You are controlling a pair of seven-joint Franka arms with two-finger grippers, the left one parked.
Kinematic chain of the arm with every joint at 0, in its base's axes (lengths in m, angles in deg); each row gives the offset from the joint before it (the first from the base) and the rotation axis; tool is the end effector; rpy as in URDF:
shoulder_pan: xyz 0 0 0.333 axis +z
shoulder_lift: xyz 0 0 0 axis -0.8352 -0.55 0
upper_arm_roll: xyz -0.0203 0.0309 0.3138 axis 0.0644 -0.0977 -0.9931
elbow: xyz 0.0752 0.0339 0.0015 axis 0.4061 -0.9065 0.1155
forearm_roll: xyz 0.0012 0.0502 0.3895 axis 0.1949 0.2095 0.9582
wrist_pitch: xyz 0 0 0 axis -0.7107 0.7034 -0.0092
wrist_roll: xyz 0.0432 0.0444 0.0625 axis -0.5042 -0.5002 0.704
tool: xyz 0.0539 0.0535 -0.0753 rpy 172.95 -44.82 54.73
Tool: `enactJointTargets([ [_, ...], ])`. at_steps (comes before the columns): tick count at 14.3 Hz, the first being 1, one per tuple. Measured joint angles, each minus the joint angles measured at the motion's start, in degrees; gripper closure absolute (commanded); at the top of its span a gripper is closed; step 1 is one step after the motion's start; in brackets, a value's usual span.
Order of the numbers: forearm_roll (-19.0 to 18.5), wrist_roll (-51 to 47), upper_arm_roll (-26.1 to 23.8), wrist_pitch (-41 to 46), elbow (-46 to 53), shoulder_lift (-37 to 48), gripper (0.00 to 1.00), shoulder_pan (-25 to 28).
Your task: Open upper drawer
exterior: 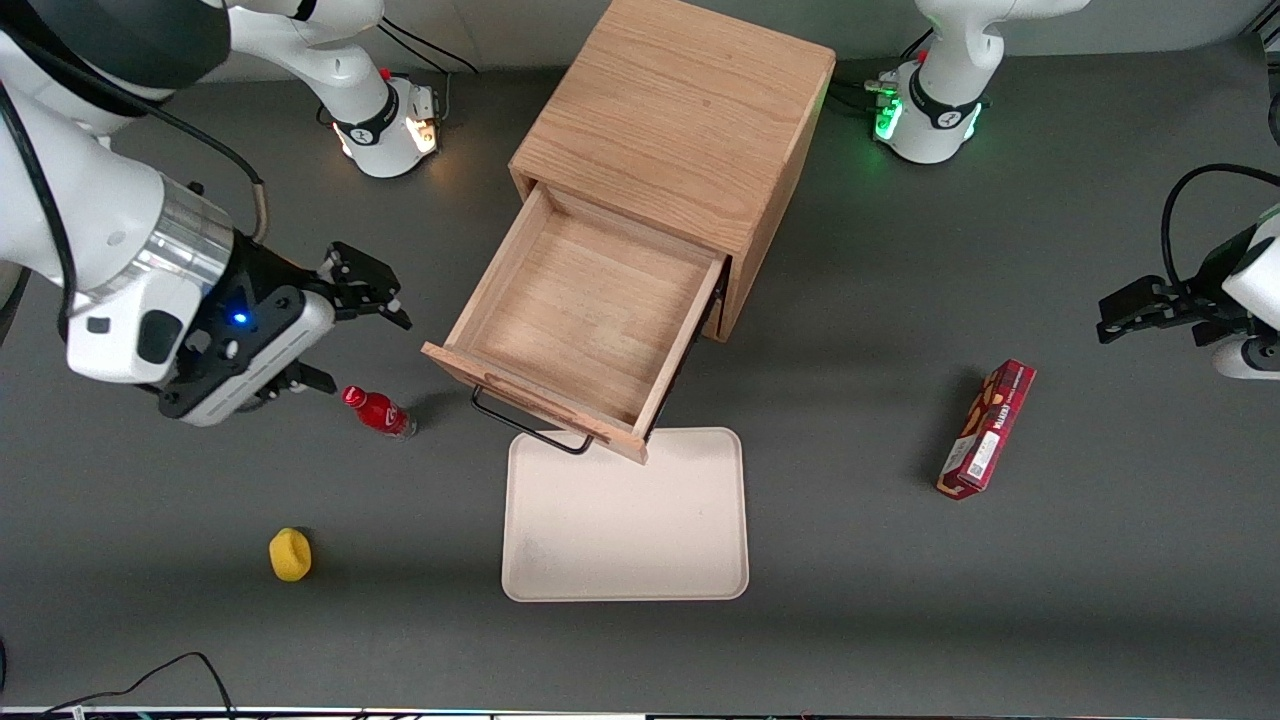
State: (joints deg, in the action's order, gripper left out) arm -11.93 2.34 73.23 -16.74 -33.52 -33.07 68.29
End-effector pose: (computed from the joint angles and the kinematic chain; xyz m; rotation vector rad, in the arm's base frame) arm 0.6235 0.2110 0.6526 -2.8141 -0.7345 -0.0384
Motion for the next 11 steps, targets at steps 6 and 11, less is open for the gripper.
enactJointTargets([
  [6,-4.8,-5.55,9.71,3.64,-21.73,12.0,0.0,-0.73],
  [11,-9.17,-7.87,13.53,-7.08,-46.11,28.04,0.0,-0.74],
])
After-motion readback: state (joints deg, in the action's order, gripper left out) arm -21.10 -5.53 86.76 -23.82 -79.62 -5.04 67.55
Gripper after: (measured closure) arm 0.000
